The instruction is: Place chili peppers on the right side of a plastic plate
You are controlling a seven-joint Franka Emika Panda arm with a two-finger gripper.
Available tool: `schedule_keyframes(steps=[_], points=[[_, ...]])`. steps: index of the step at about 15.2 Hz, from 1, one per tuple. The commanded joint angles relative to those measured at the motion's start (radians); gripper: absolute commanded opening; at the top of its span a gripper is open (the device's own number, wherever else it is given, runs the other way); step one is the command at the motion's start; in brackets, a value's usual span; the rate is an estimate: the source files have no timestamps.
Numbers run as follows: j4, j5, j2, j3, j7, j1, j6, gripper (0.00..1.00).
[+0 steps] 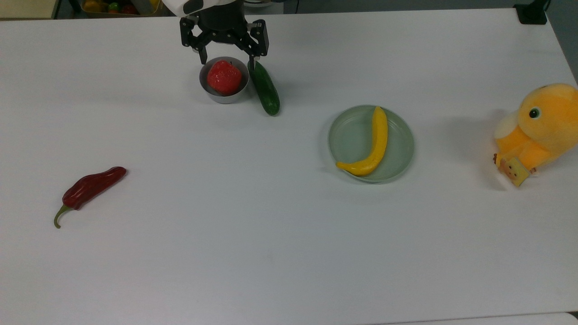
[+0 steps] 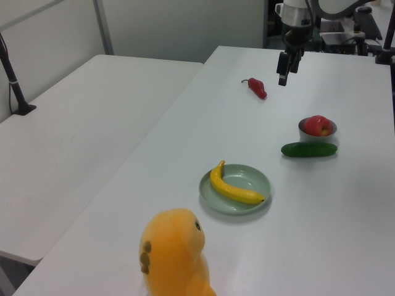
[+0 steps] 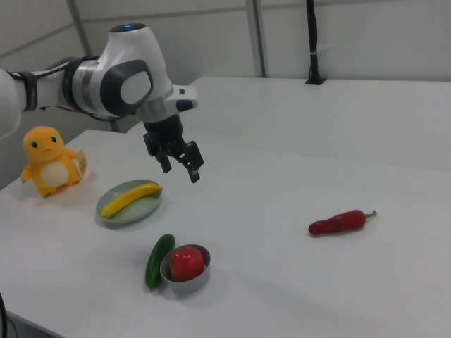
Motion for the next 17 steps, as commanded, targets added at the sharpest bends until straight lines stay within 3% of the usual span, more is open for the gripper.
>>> schedule_keyframes(steps=[1, 12, 17], points=[[0.005, 0.006, -0.005, 0.006, -0.004, 0.0, -0.017, 1.0], [0.007, 0.012, 0.009, 0.006, -0.002, -0.003, -0.011, 1.0], [0.136, 0.019, 0.116, 0.006, 0.076, -0.026, -0.014, 1.0]])
